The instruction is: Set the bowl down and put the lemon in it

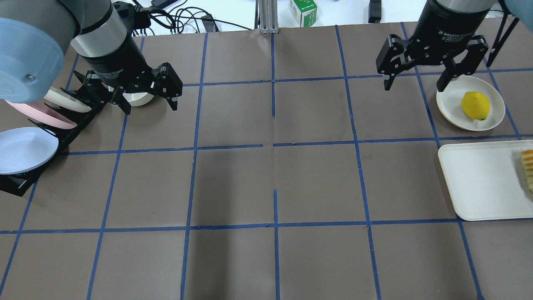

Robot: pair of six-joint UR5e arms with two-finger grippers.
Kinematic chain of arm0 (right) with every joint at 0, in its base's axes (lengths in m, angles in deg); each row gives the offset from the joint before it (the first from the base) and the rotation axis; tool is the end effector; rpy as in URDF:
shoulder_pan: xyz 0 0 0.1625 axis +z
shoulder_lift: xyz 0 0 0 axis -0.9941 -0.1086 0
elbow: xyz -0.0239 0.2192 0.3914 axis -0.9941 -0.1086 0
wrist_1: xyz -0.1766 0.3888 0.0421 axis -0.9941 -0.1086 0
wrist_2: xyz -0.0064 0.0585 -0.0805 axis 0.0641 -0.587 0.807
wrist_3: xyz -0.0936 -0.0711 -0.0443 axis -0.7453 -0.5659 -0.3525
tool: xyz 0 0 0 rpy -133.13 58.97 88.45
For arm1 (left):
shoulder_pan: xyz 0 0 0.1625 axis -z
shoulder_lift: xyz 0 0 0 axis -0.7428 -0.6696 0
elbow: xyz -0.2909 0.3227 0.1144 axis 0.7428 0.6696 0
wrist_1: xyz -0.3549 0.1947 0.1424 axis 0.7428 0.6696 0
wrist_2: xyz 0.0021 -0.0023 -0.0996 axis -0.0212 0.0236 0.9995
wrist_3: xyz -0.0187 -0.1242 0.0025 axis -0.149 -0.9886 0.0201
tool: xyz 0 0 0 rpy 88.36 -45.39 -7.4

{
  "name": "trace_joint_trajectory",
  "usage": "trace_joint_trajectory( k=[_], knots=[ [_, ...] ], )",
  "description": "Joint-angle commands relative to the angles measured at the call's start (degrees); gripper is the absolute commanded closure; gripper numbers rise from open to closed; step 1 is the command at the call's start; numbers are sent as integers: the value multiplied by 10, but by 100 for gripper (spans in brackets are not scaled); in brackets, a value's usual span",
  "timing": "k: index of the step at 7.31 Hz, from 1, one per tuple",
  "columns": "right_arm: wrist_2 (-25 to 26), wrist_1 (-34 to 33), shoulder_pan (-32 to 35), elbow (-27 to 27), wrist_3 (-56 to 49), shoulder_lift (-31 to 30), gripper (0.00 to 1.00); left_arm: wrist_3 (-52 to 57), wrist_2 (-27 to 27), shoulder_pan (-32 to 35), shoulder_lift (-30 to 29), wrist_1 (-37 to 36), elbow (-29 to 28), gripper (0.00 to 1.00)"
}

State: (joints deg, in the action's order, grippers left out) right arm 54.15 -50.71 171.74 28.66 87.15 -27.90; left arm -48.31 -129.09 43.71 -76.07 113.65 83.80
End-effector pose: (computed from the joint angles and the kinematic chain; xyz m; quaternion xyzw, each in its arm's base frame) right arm 0.1135 -0.5133 0.5162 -0.0511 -0.9981 -0.0334 0.0074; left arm -0.1488 -0.5061 0.4810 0.0230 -0.9996 -0.0149 0.0020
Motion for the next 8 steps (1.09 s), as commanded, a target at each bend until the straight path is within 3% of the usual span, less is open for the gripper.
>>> trace_joint_trajectory(
  k=[1,8],
  knots=[
    [1,-7,-10,2,-7,2,0,-1,0,0,-2,0,0,1],
    [-5,-9,-31,4,-34,11,0,-2,2,-1,-2,-1,-1,0]
  ],
)
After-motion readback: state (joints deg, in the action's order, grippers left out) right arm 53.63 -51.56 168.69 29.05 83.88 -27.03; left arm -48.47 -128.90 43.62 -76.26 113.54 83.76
